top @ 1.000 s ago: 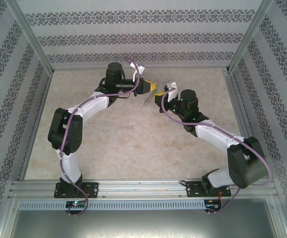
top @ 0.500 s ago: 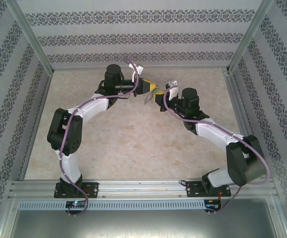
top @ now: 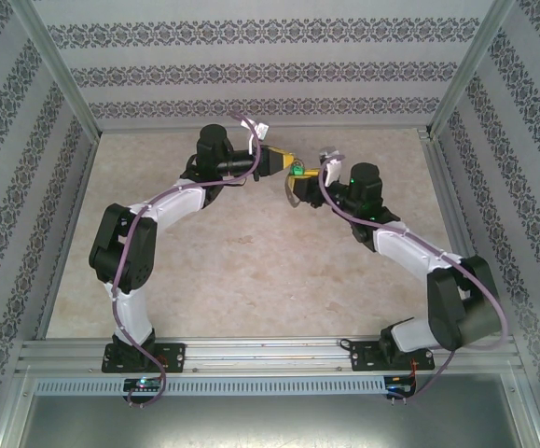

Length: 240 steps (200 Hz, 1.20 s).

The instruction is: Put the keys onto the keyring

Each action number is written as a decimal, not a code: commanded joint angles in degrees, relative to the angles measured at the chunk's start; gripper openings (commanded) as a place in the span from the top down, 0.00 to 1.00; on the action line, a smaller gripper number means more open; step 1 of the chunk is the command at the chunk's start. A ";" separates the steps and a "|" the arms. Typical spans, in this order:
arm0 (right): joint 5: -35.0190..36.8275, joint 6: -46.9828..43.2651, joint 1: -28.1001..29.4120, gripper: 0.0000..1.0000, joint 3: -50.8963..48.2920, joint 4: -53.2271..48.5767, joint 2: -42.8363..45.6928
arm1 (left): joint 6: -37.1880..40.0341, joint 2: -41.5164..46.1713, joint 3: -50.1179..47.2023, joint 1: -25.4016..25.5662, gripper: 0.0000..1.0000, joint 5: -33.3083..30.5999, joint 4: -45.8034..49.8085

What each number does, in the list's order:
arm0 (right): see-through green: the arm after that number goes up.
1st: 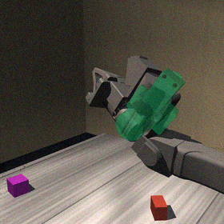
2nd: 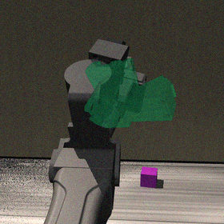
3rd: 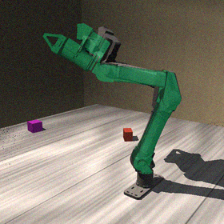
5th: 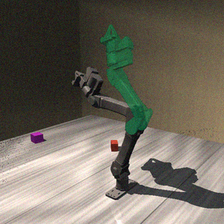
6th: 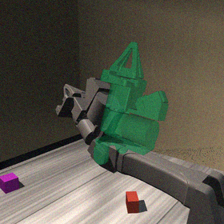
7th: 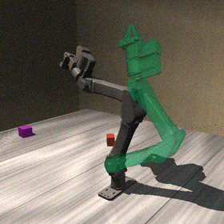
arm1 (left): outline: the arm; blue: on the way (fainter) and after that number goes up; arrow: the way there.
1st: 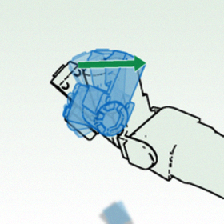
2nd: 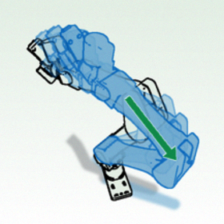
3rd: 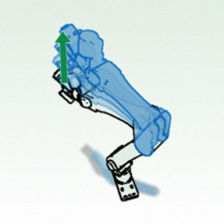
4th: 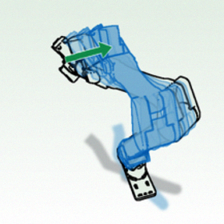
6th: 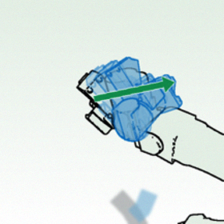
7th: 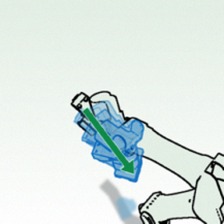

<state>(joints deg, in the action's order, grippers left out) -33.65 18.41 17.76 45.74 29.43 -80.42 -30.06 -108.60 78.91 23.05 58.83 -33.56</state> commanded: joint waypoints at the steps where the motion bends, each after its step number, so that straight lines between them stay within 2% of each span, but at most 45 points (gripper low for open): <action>1: -2.44 3.49 -1.88 0.61 -1.29 2.90 5.25 | -0.26 2.60 -0.34 0.61 1.00 -0.23 -4.72; 21: -2.09 5.12 -2.90 0.57 -1.45 3.75 7.98 | -0.43 2.60 -0.52 0.67 1.00 0.04 -5.11; 48: -0.11 7.97 -3.60 0.57 0.04 4.04 8.50 | -0.87 2.71 -0.60 0.67 1.00 0.53 -5.95; 125: -6.80 21.37 -5.15 0.58 3.97 17.60 -1.98 | -2.50 2.82 -0.69 0.68 1.00 1.00 -7.60; 196: -9.00 32.35 -6.07 0.60 4.09 32.70 -9.49 | -2.54 2.34 -0.36 0.82 1.00 1.38 -7.48; 240: -9.96 35.74 -6.25 0.64 4.32 37.59 -12.03 | -2.37 2.27 -0.16 0.82 1.00 1.38 -7.15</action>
<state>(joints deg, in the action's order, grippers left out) -41.50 50.96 11.97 48.18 59.57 -91.70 -32.21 -108.57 78.48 23.24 58.92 -36.93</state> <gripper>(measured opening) 0.367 0.049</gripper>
